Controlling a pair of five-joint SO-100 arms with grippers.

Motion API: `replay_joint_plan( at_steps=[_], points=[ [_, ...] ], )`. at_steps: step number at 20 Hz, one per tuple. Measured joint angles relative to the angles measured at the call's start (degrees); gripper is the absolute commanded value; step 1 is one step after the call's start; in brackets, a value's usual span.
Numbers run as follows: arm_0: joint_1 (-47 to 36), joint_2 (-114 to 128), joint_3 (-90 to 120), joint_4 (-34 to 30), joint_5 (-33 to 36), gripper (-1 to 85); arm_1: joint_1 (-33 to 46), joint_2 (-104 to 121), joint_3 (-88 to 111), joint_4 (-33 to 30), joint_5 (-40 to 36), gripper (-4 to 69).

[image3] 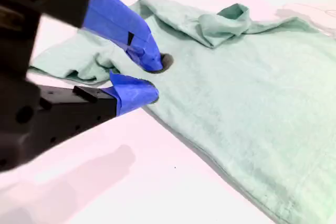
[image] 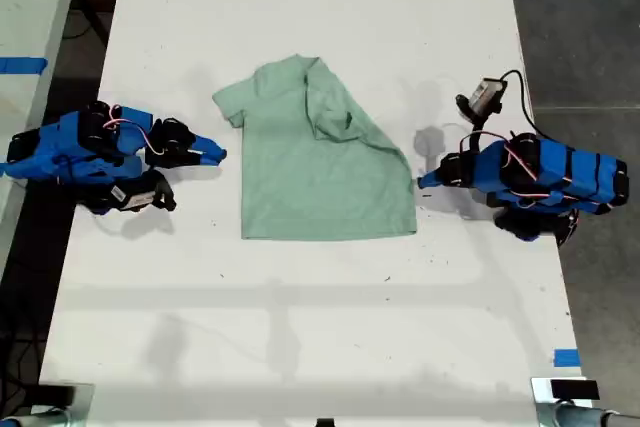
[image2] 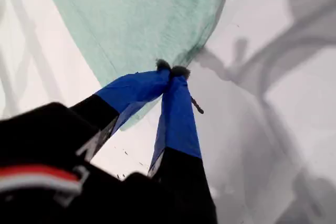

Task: Fold t shirt

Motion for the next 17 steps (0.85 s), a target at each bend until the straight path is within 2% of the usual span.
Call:
replay_joint_plan(
  at_steps=[3,7,17],
  points=[
    [0.18,0.00,0.00,0.00,0.00,12.0,0.00,0.00,0.00,0.00,0.18,0.1],
    [2.90,0.00,0.00,0.00,0.00,14.0,0.00,0.00,0.00,0.00,0.18,0.1],
    [2.99,0.00,0.00,0.09,0.00,14.9,0.00,0.00,0.00,0.00,0.26,0.1]
  ],
)
